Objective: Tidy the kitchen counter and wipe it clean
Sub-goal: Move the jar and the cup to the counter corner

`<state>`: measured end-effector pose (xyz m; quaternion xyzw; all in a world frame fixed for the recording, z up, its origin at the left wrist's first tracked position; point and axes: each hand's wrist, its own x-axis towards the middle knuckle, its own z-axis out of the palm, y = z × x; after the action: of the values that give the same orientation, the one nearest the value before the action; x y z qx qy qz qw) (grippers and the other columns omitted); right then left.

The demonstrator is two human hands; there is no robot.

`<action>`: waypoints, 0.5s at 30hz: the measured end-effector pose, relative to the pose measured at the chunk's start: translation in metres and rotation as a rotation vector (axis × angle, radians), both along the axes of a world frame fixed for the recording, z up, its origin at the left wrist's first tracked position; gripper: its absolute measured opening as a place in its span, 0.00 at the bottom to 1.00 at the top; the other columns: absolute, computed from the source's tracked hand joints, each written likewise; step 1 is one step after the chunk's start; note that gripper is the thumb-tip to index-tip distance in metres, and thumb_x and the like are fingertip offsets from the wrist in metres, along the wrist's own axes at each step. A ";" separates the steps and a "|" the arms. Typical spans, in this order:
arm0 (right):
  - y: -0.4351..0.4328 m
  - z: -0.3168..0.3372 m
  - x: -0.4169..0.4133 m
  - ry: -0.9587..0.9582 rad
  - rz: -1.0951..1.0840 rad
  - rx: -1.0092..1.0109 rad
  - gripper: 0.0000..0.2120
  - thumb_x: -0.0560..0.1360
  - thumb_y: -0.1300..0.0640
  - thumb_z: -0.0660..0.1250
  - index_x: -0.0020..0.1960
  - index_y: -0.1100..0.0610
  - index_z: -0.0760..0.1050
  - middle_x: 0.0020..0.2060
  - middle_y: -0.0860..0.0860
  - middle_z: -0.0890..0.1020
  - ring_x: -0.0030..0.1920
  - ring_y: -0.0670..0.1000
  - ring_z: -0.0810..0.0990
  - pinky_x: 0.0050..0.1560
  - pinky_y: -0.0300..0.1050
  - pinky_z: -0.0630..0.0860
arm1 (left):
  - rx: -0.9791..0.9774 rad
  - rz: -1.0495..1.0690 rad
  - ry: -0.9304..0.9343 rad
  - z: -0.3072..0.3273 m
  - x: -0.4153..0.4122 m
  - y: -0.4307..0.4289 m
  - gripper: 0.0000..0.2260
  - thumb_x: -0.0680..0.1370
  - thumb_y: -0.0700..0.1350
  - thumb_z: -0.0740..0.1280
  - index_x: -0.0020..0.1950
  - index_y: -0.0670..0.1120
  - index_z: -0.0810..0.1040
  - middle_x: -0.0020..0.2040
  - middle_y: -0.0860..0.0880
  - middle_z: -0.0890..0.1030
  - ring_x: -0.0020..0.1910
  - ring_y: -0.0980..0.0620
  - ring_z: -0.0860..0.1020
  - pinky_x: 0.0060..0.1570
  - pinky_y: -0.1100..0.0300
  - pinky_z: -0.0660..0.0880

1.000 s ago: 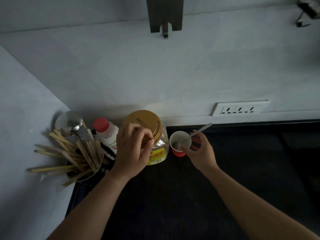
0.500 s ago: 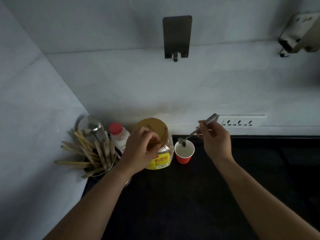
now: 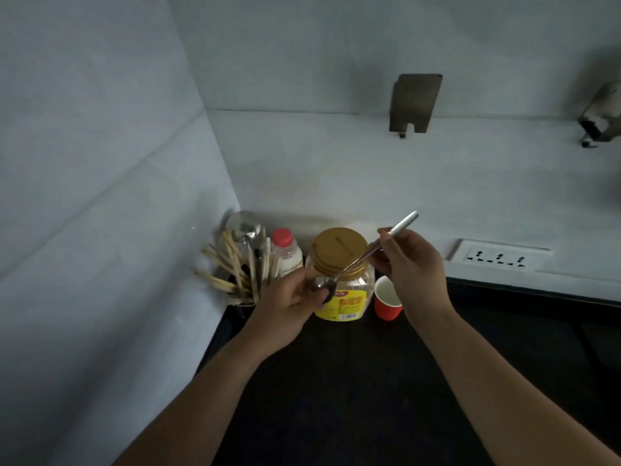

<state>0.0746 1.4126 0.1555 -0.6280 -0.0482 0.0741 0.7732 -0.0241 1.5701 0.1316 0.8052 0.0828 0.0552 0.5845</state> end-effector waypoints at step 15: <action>0.071 -0.059 0.031 -0.755 0.464 -1.184 0.22 0.76 0.48 0.61 0.67 0.55 0.65 0.68 0.52 0.66 0.69 0.54 0.64 0.63 0.49 0.64 | 0.367 0.458 -0.025 0.035 -0.068 0.101 0.07 0.76 0.43 0.66 0.43 0.57 0.79 0.40 0.55 0.81 0.43 0.55 0.80 0.46 0.54 0.77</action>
<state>0.1053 1.4836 0.0964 -0.8963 -0.3946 0.0281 0.2003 -0.0917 1.6715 0.1664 0.8572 0.2438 0.2094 0.4023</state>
